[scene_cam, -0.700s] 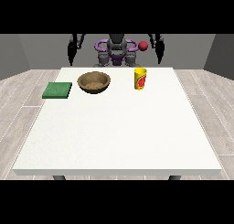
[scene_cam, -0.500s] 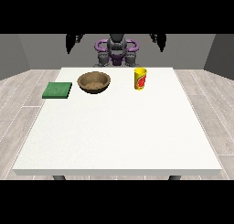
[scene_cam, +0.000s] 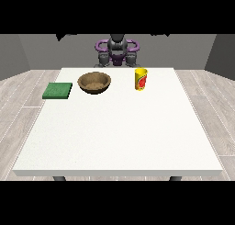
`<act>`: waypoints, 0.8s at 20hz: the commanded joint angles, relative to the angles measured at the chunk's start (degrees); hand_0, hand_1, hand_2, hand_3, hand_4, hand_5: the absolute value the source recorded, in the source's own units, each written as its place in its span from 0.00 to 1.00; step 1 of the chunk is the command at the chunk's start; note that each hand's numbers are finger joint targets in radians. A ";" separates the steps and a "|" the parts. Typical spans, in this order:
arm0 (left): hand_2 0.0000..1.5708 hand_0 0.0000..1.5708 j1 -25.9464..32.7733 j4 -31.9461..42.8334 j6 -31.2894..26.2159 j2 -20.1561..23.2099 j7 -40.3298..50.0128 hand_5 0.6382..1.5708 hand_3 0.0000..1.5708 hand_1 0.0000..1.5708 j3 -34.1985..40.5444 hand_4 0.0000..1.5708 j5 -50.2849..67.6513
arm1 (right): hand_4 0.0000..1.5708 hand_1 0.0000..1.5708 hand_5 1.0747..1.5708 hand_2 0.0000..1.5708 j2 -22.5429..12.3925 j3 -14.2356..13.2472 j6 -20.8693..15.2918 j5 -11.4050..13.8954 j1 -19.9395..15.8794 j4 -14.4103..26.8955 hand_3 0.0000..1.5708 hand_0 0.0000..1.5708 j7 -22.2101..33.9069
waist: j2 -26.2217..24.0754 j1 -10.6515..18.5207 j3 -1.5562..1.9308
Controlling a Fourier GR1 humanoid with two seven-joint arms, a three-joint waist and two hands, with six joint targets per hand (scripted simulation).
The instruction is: Pick the cup and pour the ball into the bowl, then pick the bowl and place it on the pad
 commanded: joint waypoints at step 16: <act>0.00 0.00 -6.11 23.51 1.27 -5.27 -31.04 0.95 0.00 0.00 0.94 0.00 -7.72 | 0.00 0.00 1.00 0.00 2.95 -0.83 2.24 1.45 -5.28 4.01 0.00 0.00 -10.35 | 14.90 -2.37 -0.05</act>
